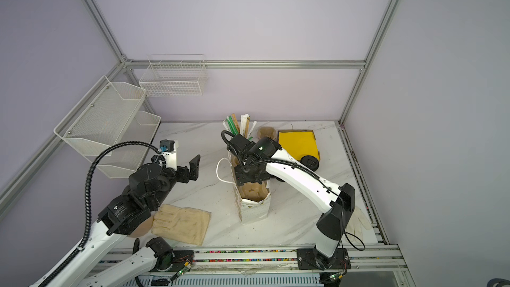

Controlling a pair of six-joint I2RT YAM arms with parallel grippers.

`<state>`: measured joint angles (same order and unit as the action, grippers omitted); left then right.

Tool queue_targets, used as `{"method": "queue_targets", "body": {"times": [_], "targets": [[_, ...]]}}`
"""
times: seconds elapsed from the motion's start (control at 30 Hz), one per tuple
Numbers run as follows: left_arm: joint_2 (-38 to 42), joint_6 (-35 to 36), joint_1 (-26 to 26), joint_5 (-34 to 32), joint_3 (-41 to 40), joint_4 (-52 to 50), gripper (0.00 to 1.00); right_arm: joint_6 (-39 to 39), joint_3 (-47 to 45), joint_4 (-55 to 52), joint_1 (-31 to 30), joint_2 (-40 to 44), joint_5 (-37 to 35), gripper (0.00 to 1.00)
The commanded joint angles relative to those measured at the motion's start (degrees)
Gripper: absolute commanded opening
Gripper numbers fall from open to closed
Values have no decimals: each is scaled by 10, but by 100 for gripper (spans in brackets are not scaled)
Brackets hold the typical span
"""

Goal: Pack a coffee takeout order
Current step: Place the cup tray in the takeout bag.

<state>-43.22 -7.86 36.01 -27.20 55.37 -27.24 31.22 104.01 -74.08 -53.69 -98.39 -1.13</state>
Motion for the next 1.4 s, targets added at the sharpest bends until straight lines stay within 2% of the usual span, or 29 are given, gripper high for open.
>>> {"method": "queue_targets", "body": {"times": [0.0, 0.3, 1.37], "targets": [[5, 5, -4, 4, -23, 22, 100, -3, -22, -7, -4, 18, 6, 75], [3, 6, -4, 5, -23, 22, 100, -7, -34, 3, -4, 21, 4, 75], [-8, 6, -6, 5, -24, 24, 100, -34, -229, 148, -7, 7, -5, 75]]}}
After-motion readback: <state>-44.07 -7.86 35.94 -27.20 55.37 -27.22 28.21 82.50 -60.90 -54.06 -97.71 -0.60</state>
